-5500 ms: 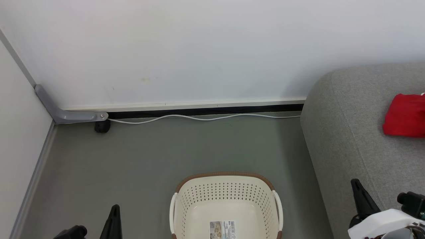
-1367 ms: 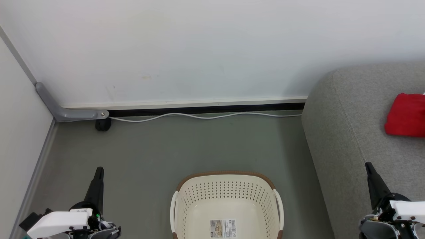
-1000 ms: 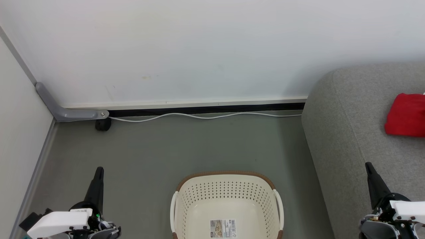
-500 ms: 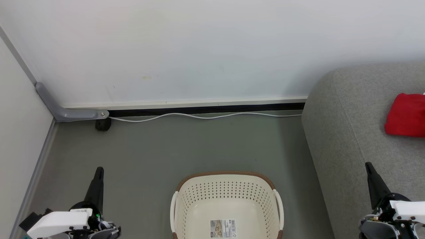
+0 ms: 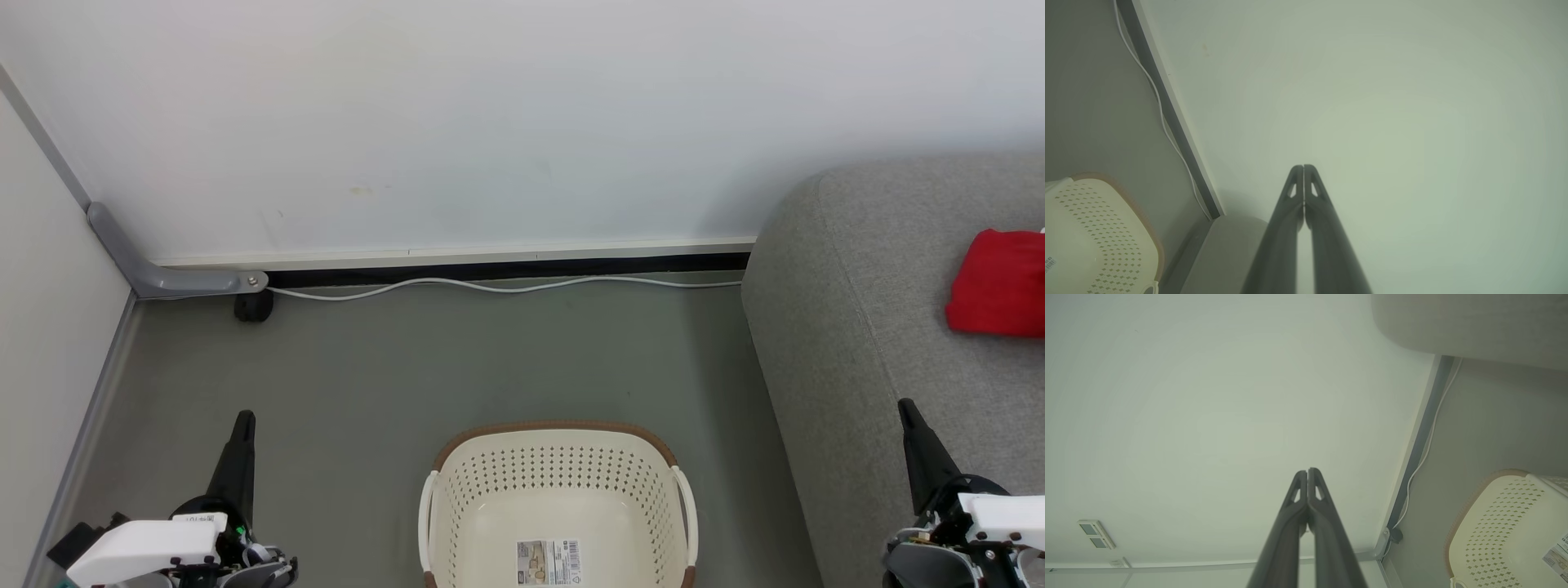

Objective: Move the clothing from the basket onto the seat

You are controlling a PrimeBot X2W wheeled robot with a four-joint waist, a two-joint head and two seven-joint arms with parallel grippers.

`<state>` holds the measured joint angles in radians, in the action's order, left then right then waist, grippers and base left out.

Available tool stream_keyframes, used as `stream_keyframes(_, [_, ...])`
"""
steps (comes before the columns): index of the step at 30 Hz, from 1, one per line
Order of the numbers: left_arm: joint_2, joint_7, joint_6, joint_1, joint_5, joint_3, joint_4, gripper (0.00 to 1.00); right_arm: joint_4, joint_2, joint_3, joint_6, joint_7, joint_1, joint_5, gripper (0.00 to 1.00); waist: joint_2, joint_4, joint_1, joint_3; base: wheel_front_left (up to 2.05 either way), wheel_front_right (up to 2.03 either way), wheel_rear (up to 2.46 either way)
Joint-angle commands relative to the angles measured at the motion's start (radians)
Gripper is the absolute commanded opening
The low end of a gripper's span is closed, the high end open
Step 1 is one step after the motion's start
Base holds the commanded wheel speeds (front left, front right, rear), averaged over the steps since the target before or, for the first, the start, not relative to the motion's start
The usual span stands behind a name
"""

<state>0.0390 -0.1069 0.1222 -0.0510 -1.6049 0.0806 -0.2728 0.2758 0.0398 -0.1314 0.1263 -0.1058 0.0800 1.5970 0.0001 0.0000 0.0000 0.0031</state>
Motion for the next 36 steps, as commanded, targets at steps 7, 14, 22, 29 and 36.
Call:
stream_keyframes(7, [0.011, -0.006, 0.008, -0.057, -0.004, 0.033, 0.028, 0.00, -0.031, 0.010, 0.017, 0.004, -0.008, 0.028, 0.011, 0.00, -0.0001, 0.000, 0.0000, 0.000, 0.00, 0.00, 0.00])
stream_keyframes(14, [0.011, -0.006, 0.008, -0.057, -0.004, 0.033, 0.028, 0.00, -0.031, 0.010, 0.017, 0.004, -0.008, 0.028, 0.011, 0.00, -0.0001, 0.000, 0.0000, 0.000, 0.00, 0.00, 0.00])
stream_keyframes(22, [0.011, -0.006, 0.008, -0.057, -0.004, 0.033, 0.028, 0.00, -0.031, 0.010, 0.017, 0.004, -0.008, 0.028, 0.011, 0.00, -0.0001, 0.000, 0.0000, 0.000, 0.00, 0.00, 0.00])
stream_keyframes(29, [0.011, -0.006, 0.008, -0.057, -0.004, 0.033, 0.028, 0.00, -0.031, 0.010, 0.017, 0.004, -0.008, 0.028, 0.011, 0.00, -0.0001, 0.000, 0.0000, 0.000, 0.00, 0.00, 0.00])
stream_keyframes(36, [0.011, -0.006, 0.008, -0.057, -0.004, 0.033, 0.028, 0.00, -0.031, 0.010, 0.017, 0.004, -0.008, 0.028, 0.012, 0.00, -0.0001, 0.000, 0.0000, 0.000, 0.00, 0.00, 0.00])
